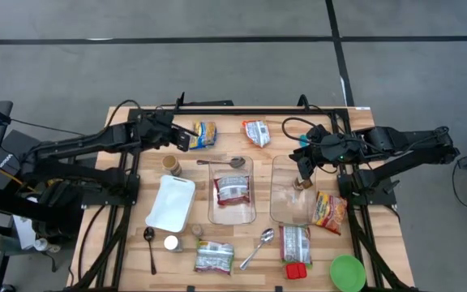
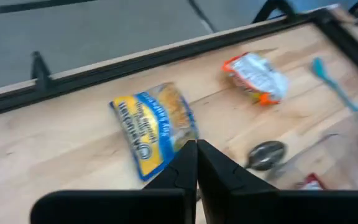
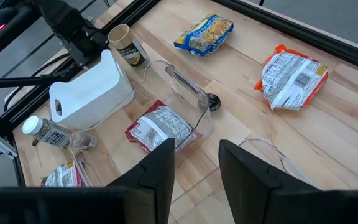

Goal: Pick & Place Food Item
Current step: Put the blue noodle pack into the left transparent bin

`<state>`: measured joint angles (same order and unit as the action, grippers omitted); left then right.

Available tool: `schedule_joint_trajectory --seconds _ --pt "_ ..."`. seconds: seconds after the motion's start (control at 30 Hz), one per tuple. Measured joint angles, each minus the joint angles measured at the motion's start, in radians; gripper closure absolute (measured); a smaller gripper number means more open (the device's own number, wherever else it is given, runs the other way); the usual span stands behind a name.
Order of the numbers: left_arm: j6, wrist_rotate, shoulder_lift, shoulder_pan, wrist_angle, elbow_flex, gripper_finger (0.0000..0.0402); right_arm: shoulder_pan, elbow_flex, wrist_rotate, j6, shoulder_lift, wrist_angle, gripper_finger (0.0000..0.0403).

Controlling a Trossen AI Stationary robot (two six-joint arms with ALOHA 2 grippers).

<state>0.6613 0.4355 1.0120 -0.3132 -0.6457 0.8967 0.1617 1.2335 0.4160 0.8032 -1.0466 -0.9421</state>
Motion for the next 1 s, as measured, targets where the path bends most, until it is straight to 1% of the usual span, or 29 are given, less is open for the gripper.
schedule_joint_trajectory --seconds 0.1,0.17,0.33,0.47,0.57,0.73,0.87,1.0 --pt "-0.016 -0.004 0.018 -0.033 -0.034 -0.001 0.0400 0.000 0.000 0.000 0.000 0.000 0.000 0.0284" --pt "-0.058 -0.046 0.039 -0.065 -0.027 -0.001 0.0400 0.000 0.000 0.001 0.000 0.000 0.000 0.0284" --pt "-0.142 -0.183 0.108 -0.180 -0.027 0.000 0.0400 0.000 0.000 0.002 0.001 0.000 0.002 0.0284" --pt "-0.189 -0.317 0.175 -0.280 -0.025 -0.001 0.0400 0.000 0.000 0.002 0.030 0.000 0.002 0.0284" --pt "-0.221 -0.372 0.227 -0.335 -0.010 -0.001 0.0400 0.000 0.000 0.003 0.043 0.000 0.002 0.0284" --pt "-0.271 -0.460 0.302 -0.404 0.035 -0.001 0.0400 0.000 0.000 0.003 0.071 0.000 0.001 0.0284" --pt "-0.287 -0.558 0.350 -0.450 0.047 -0.001 0.0401 0.000 0.000 0.003 0.088 0.000 0.001 0.0284" --pt "-0.287 -0.605 0.383 -0.476 0.046 -0.001 0.0397 0.000 0.000 0.003 0.088 0.000 0.000 0.0284"
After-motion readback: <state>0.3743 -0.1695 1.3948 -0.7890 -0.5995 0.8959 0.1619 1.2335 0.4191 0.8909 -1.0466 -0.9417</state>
